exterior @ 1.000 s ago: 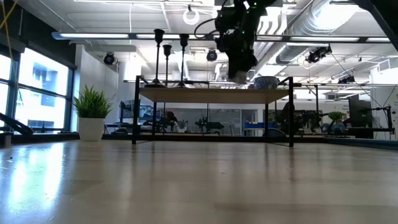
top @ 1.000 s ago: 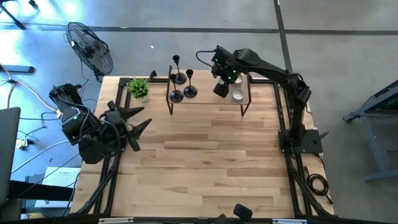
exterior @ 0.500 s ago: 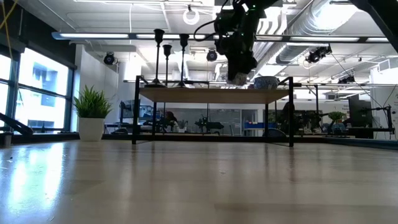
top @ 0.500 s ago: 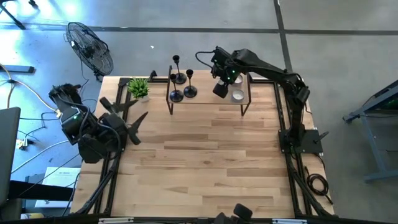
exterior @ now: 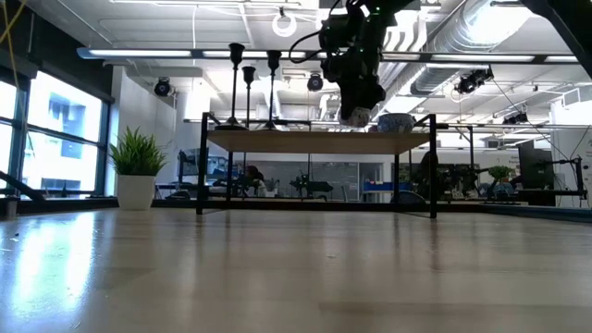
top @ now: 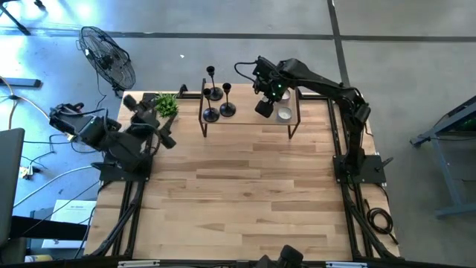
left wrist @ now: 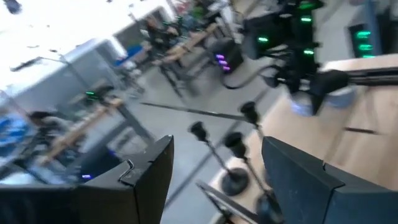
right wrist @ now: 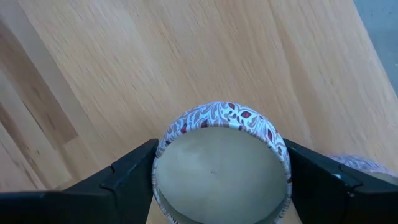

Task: Pick & Place candle stick holders
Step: Put the red patterned scented candle on the shelf

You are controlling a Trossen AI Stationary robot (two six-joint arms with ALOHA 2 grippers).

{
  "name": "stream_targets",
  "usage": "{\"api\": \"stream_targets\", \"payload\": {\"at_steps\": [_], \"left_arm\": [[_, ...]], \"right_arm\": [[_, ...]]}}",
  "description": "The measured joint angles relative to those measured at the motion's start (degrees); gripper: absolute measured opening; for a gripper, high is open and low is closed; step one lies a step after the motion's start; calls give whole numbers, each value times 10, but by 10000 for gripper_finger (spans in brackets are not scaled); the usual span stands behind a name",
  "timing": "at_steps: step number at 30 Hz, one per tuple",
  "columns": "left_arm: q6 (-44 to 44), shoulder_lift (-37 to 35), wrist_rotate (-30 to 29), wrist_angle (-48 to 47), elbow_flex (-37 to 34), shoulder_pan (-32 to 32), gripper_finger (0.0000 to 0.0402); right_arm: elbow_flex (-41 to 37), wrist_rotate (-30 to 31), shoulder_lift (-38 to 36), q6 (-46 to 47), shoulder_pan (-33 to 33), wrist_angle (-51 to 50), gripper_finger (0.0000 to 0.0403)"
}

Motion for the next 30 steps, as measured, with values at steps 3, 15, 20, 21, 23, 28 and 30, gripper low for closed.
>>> {"api": "stream_targets", "payload": {"at_steps": [3, 15, 20, 21, 23, 28, 30], "left_arm": [[0, 0, 59, 0, 0, 21, 239], [0, 3, 161, -2, 0, 56, 239], [0, 3, 162, -2, 0, 55, 239], [0, 3, 161, -2, 0, 55, 239], [0, 3, 161, -2, 0, 55, 239], [0, 3, 161, -2, 0, 55, 239], [0, 3, 161, -2, 0, 55, 239]], "right_arm": [[0, 0, 0, 0, 0, 0, 298], [-1, 1, 0, -2, 0, 10, 304], [-1, 1, 0, -2, 0, 10, 305], [-1, 1, 0, -2, 0, 10, 305], [-1, 1, 0, -2, 0, 10, 306], [-1, 1, 0, -2, 0, 10, 306], [-1, 1, 0, -2, 0, 10, 306]]}}
